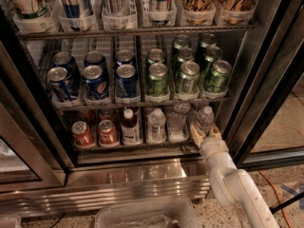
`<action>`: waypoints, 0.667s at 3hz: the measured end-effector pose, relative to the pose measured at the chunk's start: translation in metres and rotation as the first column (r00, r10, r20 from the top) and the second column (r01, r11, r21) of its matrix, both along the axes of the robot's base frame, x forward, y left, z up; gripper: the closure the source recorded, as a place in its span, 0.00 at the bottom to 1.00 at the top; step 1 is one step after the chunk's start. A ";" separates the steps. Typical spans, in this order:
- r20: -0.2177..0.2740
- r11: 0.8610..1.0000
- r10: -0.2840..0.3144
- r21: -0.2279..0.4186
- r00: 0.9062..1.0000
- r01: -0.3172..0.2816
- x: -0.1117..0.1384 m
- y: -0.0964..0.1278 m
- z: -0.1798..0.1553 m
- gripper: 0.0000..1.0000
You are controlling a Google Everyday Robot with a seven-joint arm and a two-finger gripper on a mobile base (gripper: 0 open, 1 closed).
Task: Pick water bottle from bottom shelf of fridge
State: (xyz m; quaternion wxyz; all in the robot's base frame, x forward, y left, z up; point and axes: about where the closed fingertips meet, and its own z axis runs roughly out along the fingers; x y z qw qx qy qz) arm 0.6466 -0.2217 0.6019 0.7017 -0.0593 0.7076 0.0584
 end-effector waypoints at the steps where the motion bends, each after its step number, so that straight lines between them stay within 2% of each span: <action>1: 0.000 1.000 0.000 0.000 1.000 0.000 0.000 0.000 0.000 0.95; 2: 0.000 1.000 0.000 0.000 1.000 0.000 0.000 0.000 0.000 1.00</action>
Offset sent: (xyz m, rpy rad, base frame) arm 0.0000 0.0000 0.0000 0.0000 0.0000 0.0000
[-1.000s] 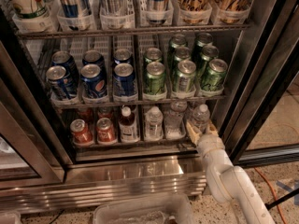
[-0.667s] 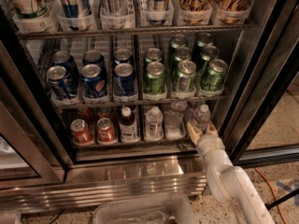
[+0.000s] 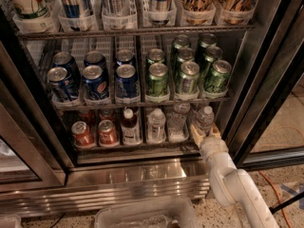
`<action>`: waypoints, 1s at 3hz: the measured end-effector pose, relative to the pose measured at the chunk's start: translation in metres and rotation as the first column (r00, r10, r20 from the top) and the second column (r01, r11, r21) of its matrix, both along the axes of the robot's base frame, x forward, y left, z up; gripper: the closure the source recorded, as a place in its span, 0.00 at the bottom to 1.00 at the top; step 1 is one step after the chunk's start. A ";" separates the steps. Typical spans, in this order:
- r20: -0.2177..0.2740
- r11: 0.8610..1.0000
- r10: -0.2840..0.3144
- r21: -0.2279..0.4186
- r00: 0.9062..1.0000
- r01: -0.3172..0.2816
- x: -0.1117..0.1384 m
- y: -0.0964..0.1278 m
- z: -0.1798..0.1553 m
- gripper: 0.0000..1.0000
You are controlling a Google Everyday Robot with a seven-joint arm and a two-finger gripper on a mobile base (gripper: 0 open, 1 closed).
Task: Pick water bottle from bottom shelf of fridge
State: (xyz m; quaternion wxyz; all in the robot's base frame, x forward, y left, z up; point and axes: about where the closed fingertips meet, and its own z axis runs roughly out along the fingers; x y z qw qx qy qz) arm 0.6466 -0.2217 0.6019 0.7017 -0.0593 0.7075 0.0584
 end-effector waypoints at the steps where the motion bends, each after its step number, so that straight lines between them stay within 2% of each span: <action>1: 0.042 1.000 0.016 -0.008 0.999 -0.016 -0.004 0.002 0.006 1.00; 2: 0.126 0.999 0.038 -0.017 0.991 -0.036 -0.014 0.004 0.023 1.00; 3: 0.181 0.998 0.063 -0.034 0.982 -0.058 -0.023 0.008 0.039 1.00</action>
Offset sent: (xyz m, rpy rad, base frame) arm -0.0301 0.0063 0.0441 -0.0212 -0.2410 0.0648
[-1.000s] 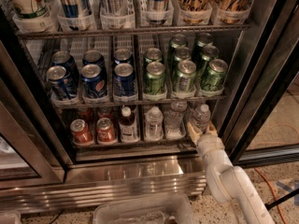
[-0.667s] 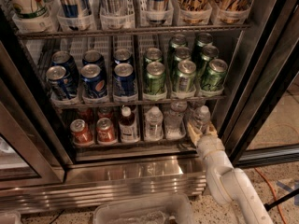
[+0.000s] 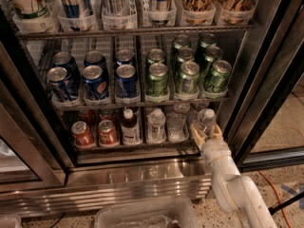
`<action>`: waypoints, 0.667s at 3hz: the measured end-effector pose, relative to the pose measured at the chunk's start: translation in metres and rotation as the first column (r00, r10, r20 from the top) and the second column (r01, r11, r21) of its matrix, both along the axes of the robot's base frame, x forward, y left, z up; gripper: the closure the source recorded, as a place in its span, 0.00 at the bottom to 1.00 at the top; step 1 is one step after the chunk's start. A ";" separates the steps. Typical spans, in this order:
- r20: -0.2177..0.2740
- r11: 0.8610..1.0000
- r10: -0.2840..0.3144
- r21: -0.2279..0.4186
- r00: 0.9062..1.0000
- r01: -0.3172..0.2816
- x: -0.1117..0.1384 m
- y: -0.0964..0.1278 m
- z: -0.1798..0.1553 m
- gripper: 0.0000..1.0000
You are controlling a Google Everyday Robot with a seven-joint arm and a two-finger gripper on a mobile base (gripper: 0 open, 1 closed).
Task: Pick water bottle from bottom shelf of fridge
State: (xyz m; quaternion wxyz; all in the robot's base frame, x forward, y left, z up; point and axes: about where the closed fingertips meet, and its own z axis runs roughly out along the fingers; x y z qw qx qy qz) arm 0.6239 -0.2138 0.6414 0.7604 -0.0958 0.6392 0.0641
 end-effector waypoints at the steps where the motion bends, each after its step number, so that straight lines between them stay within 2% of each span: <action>1: 0.022 0.999 0.039 -0.029 0.999 -0.039 -0.009 0.004 0.018 1.00; 2: 0.021 0.993 0.096 -0.066 0.995 -0.094 -0.019 0.007 0.035 1.00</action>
Offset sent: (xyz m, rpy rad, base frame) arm -0.0324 0.0080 0.0581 -0.1212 -0.0221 0.1661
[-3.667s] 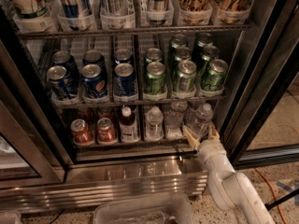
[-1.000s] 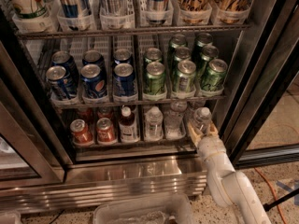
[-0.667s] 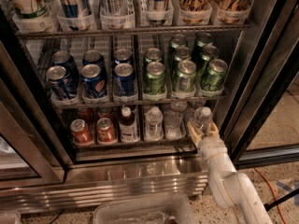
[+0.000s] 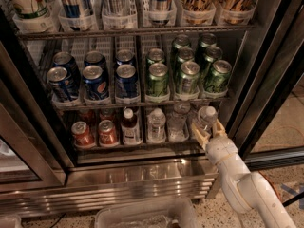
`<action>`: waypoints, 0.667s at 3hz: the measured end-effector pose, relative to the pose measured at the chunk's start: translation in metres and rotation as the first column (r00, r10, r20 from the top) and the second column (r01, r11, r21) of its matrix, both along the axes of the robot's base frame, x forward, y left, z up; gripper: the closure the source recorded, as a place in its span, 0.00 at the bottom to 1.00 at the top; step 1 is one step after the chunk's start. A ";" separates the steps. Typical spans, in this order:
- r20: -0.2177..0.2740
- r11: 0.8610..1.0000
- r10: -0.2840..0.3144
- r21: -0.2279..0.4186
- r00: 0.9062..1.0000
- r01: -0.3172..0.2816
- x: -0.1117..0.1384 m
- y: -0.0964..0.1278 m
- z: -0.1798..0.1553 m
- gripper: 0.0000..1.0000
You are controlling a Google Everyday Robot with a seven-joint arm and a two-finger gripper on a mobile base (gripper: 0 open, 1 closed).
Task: Pick water bottle from bottom shelf of fridge
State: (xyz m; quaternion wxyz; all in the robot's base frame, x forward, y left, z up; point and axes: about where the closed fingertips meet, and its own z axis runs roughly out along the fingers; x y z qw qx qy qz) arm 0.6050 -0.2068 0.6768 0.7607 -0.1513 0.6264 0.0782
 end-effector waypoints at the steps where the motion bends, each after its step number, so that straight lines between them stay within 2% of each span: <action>1: -0.019 0.997 0.063 -0.047 0.998 -0.064 -0.009 0.001 0.012 1.00; 2: -0.052 0.986 0.128 -0.102 0.990 -0.133 -0.018 0.004 0.019 1.00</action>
Offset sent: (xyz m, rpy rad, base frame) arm -0.0335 0.0026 0.0249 -0.1872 0.0846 0.2114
